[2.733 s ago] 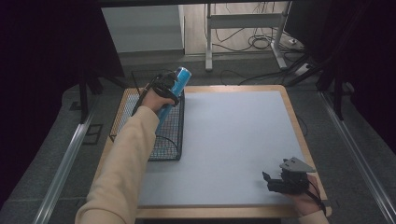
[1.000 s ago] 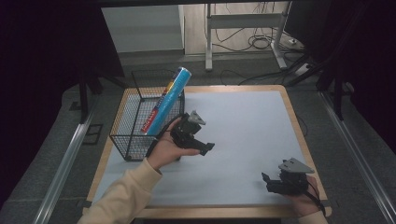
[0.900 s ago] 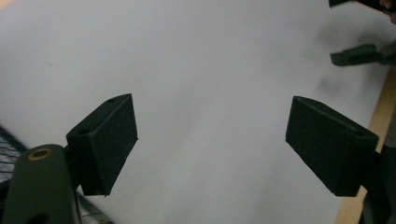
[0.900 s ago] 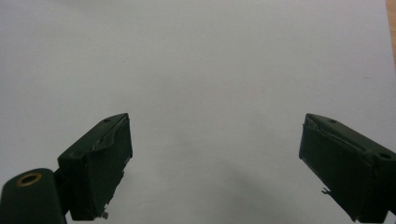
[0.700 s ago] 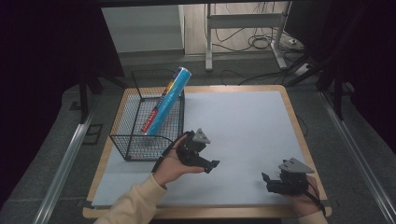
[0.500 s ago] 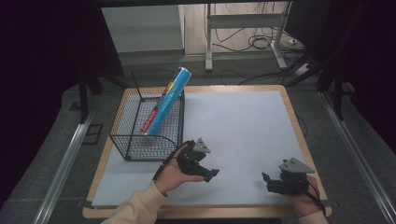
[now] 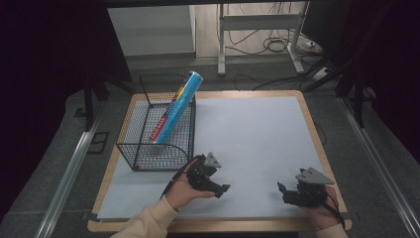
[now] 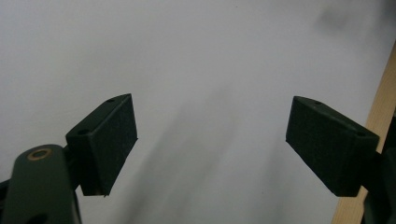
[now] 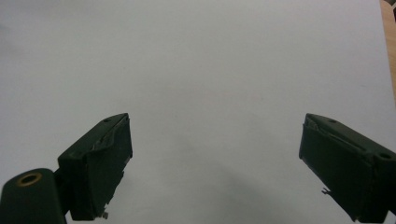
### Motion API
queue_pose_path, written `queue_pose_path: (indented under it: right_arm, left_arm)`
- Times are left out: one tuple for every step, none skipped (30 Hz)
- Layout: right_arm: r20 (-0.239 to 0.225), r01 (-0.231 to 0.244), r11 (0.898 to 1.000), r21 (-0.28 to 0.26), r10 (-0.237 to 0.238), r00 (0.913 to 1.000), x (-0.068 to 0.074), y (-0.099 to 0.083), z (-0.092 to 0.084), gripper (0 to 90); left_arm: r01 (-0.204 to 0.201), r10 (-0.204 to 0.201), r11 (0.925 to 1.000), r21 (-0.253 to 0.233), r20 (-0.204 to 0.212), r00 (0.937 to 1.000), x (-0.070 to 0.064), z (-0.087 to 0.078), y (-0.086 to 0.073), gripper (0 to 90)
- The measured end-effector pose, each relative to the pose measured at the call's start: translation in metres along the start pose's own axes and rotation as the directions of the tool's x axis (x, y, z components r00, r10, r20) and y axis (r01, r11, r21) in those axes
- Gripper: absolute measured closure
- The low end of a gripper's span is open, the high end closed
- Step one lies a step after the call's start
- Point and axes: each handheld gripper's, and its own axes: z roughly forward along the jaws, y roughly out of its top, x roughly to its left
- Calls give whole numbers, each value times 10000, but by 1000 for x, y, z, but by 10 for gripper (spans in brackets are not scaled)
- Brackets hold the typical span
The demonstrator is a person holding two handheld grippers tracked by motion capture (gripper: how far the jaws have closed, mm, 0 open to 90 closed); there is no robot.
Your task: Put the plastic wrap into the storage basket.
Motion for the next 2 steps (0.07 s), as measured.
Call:
queue_pose_path:
  right_arm:
    - [-14,-3,10000,-49,3,10000,0,0,0,99]
    - [-20,13,9999,-106,-14,10000,1,1,-1,99]
  left_arm:
    - [13,-13,10000,19,-29,10000,1,0,-1,164]
    - [43,-43,10000,9,-39,10000,1,0,-1,164]
